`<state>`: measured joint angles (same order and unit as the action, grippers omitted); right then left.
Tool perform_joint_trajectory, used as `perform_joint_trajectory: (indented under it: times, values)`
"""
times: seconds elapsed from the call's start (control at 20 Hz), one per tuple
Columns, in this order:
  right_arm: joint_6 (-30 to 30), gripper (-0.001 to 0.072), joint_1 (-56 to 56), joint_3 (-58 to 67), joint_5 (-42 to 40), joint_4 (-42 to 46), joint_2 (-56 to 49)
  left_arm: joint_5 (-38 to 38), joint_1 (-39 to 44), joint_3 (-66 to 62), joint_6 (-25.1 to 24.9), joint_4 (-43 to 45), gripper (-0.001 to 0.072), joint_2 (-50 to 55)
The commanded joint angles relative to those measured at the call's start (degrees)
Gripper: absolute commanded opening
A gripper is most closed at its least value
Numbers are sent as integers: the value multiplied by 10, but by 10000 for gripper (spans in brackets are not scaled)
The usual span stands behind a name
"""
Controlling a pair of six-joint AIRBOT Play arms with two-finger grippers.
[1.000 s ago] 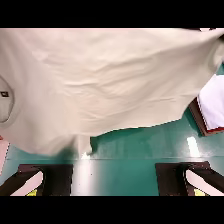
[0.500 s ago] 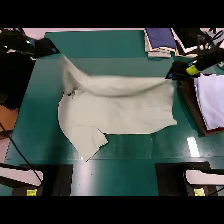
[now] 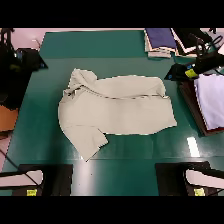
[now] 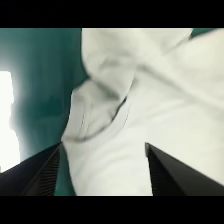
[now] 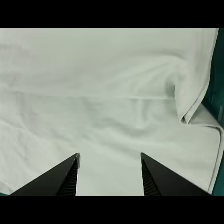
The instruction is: Fold the shirts.
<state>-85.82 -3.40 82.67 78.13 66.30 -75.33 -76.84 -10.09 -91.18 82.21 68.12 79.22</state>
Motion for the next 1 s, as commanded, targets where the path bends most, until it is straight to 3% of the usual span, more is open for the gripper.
perform_joint_trajectory:
  times: [0.0,0.15,0.35,0.85,0.9,0.95]
  values:
    - [20,435,1,-81,-2,-23,78,17,-4,191,2,19,608,-99]
    - [20,435,1,-138,-26,-23,136,45,-4,365,2,8,608,-169]
    - [20,435,1,-171,-45,-23,170,95,-2,503,2,-31,608,-202]
    - [20,435,1,-171,-47,-23,169,169,25,608,-32,-141,608,-202]
    - [20,435,1,-171,-46,-23,169,180,44,608,-32,-143,585,-202]
    - [25,435,0,-171,-41,-23,169,192,62,607,-32,-141,425,-202]
